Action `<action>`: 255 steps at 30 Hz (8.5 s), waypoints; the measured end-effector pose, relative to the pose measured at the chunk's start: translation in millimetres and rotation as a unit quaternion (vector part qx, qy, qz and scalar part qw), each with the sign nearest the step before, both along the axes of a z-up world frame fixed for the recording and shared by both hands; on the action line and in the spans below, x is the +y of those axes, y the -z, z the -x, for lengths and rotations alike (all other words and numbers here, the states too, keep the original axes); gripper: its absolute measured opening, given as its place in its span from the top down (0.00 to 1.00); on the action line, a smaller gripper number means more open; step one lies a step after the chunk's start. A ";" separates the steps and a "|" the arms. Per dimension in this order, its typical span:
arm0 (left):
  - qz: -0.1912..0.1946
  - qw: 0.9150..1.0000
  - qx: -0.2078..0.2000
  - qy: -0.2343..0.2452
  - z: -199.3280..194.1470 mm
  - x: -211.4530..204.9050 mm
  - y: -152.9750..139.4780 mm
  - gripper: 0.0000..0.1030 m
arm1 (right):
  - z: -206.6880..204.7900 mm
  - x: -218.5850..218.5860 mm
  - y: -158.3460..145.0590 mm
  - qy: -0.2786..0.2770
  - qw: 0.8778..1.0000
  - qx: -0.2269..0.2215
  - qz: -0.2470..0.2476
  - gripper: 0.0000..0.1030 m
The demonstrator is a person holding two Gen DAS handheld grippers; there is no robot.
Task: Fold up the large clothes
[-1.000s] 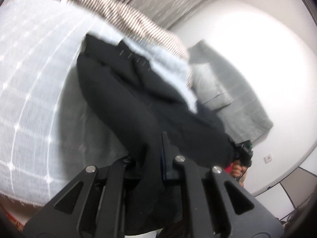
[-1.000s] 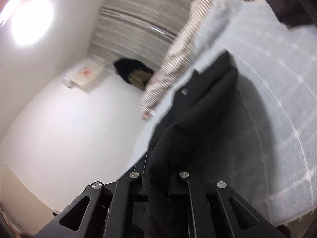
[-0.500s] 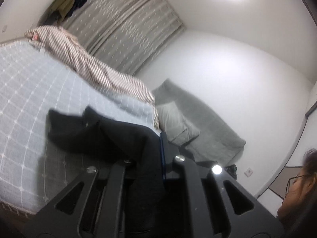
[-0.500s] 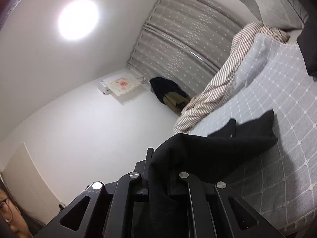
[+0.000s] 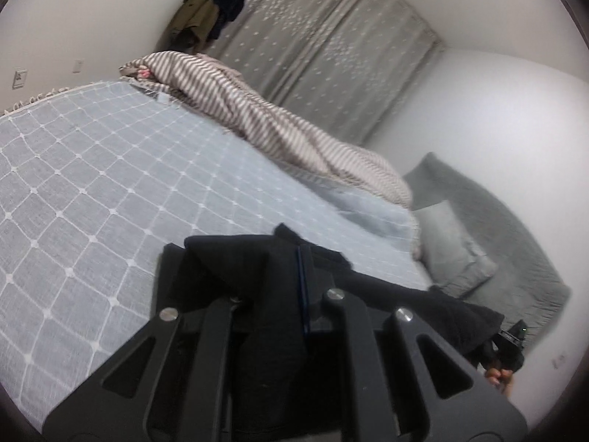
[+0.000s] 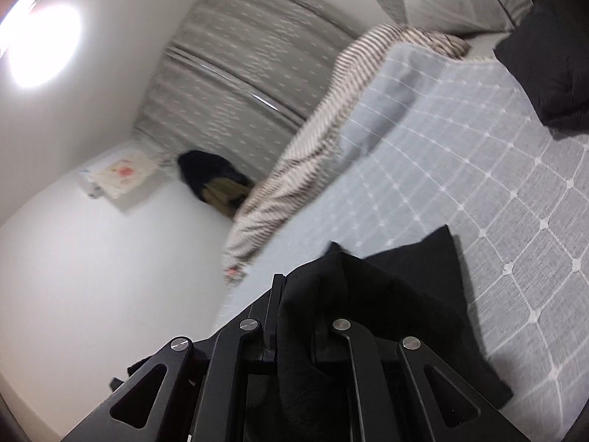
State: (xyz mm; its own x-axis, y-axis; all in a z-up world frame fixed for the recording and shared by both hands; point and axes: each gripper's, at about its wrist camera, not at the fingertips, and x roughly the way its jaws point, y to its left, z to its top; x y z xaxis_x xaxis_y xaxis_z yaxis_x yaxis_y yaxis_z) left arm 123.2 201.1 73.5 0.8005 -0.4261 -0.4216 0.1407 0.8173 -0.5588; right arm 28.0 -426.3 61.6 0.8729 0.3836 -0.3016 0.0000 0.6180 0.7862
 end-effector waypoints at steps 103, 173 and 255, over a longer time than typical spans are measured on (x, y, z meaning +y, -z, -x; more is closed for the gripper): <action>-0.316 0.918 0.138 0.197 -84.5 -157.3 115.6 0.20 | -121.1 164.6 95.0 -0.127 0.861 0.262 0.418 0.26; -0.175 0.968 0.173 -0.049 -155.7 -63.5 141.1 0.25 | -178.1 31.1 105.6 0.040 0.910 0.226 0.345 0.24; 0.204 0.957 0.089 -0.187 55.6 14.4 104.1 0.77 | -52.5 259.0 55.3 -0.111 0.934 0.106 0.322 0.11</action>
